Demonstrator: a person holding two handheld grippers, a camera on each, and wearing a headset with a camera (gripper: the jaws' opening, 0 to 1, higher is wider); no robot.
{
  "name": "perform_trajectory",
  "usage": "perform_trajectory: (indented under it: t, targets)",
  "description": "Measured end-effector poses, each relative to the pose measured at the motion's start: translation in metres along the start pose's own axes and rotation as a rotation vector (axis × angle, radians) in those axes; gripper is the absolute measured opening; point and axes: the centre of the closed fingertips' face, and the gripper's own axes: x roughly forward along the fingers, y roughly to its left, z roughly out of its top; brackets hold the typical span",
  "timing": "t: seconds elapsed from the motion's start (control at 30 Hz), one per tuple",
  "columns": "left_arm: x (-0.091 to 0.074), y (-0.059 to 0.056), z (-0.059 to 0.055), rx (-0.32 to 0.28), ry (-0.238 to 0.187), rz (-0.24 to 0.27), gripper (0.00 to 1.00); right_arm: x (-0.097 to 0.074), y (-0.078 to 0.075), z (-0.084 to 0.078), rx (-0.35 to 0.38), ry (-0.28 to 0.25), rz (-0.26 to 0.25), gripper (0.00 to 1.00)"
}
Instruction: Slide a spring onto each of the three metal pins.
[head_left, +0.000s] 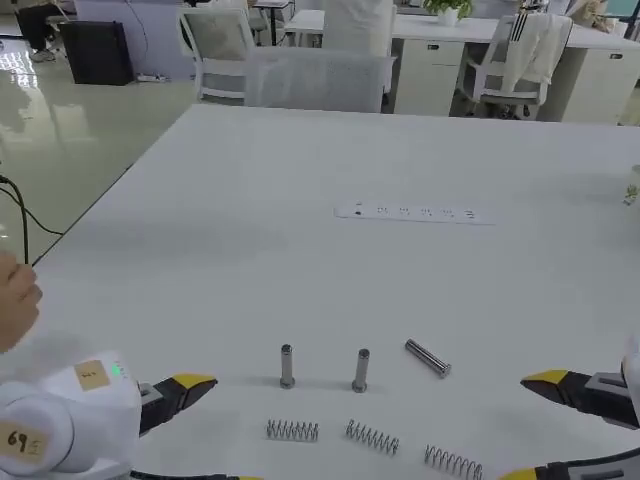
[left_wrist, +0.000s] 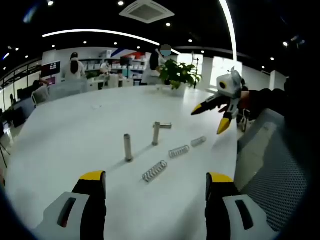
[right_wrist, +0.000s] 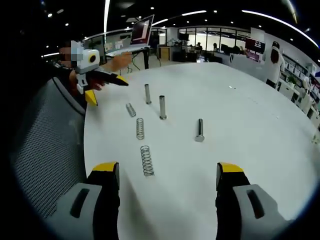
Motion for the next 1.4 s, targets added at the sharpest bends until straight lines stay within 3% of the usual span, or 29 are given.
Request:
perform_trajectory:
  t: [0.87, 1.4]
  targets:
    - [0.001, 0.0, 0.0, -0.002, 0.001, -0.003, 0.78, 0.001, -0.008, 0.008, -0.018, 0.015, -0.006, 0.74]
    - [-0.001, 0.0, 0.001, -0.004, -0.002, 0.002, 0.78, 0.011, -0.026, 0.033, -0.063, 0.029, -0.003, 0.69]
